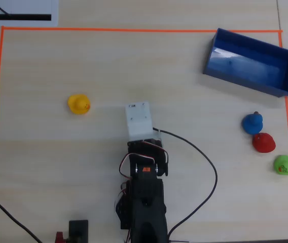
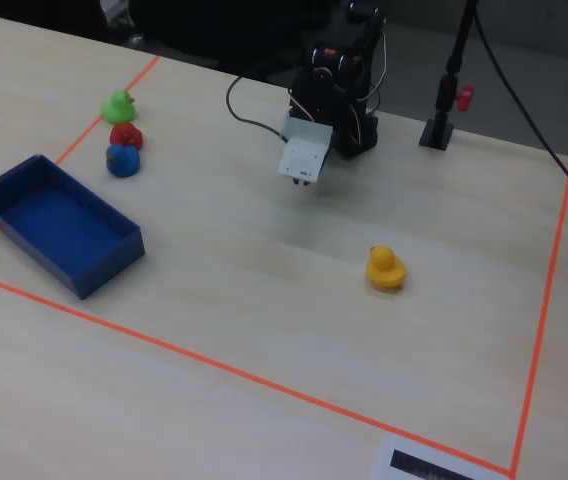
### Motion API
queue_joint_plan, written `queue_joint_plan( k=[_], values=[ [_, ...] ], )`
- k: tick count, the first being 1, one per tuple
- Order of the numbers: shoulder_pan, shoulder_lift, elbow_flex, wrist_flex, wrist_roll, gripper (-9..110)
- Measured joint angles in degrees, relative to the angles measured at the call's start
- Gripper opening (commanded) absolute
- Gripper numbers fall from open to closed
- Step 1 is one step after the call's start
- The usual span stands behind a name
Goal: Grasp green duck and put it into box.
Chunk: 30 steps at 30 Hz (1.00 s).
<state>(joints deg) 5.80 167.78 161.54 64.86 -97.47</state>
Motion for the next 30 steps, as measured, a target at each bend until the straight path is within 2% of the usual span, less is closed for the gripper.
queue_joint_plan(
  k=[5,9,14,17,21,26,30],
  values=[
    [5.4,-20.0,-26.0,0.3,0.0,5],
    [12.8,-33.5,-47.7,-0.2,3.7,14],
    [25.8,-44.6,-69.1,-8.3,10.9,21],
    [35.1,-48.7,-77.1,-14.1,15.1,22],
    [48.0,-55.0,-85.0,-14.8,18.0,22],
    [62.0,-64.8,-95.1,-9.7,21.4,23],
    [68.6,-74.1,-103.2,-4.2,22.4,24]
  ],
)
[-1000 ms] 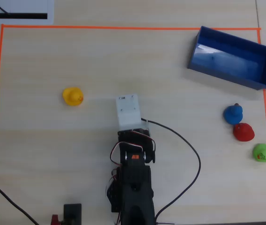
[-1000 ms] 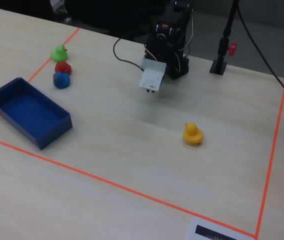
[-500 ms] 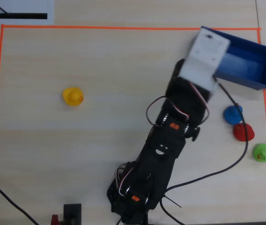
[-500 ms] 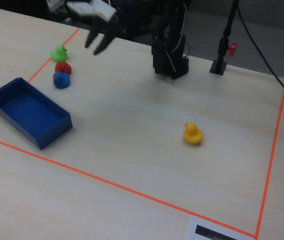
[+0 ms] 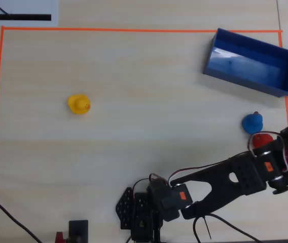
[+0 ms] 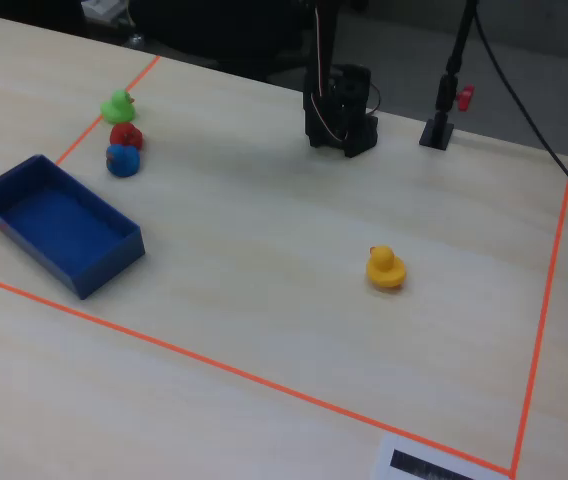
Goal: Grasp green duck and put it into box.
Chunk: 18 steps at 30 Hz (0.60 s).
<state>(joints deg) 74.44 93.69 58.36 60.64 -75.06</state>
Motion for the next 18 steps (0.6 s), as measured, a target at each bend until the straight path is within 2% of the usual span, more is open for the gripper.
queue_joint_plan(
  k=[5,18],
  values=[
    [4.2,-11.7,-6.8,5.7,-0.8,27],
    [13.6,-29.5,-6.9,6.7,-9.1,29]
  ],
)
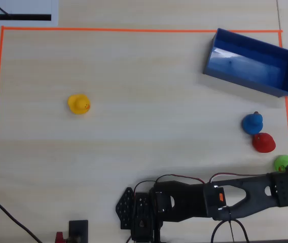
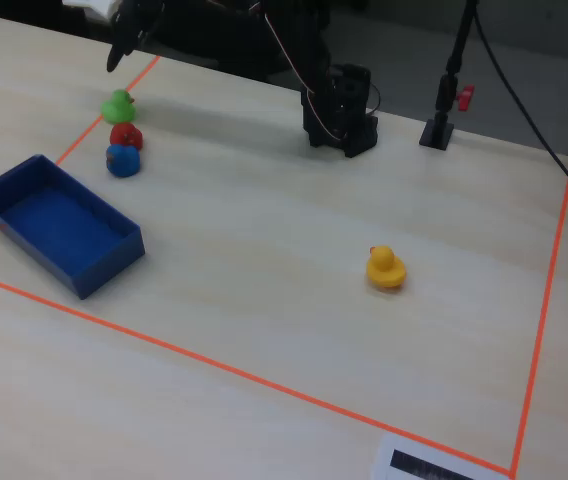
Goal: Grasp green duck and put it into box.
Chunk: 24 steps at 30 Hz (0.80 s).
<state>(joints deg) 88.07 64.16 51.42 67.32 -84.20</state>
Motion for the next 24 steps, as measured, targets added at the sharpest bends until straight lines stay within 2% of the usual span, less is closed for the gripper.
queue_joint_plan(
  k=[10,24],
  values=[
    [0.9,-7.5,-1.6,0.0,-5.1,35],
    [-3.8,-17.5,-12.7,0.0,-5.0,38]
  ],
)
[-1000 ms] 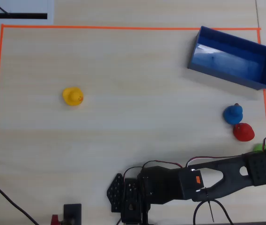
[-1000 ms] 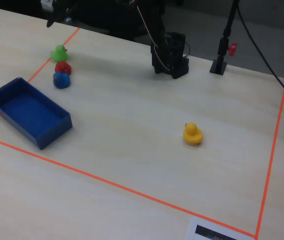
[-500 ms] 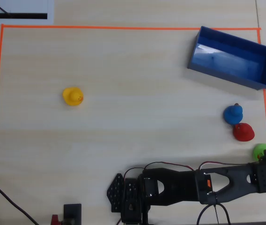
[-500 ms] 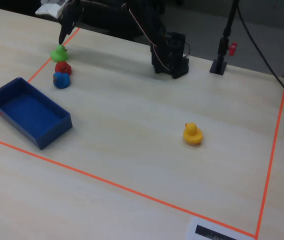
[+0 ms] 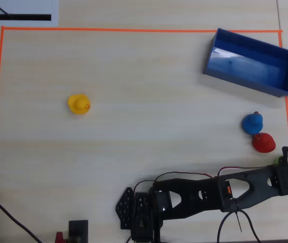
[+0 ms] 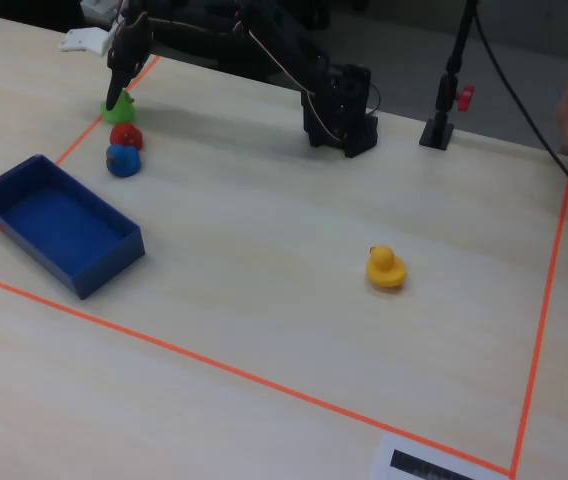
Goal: Grasp green duck and put it into box.
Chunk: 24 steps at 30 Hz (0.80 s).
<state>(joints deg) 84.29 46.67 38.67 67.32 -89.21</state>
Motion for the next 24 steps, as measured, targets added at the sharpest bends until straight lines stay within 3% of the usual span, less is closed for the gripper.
queue_joint_plan(
  k=[9,24],
  values=[
    [0.1,-9.8,-14.5,3.7,0.8,38],
    [1.1,-15.9,-20.4,4.4,-0.1,37]
  ],
)
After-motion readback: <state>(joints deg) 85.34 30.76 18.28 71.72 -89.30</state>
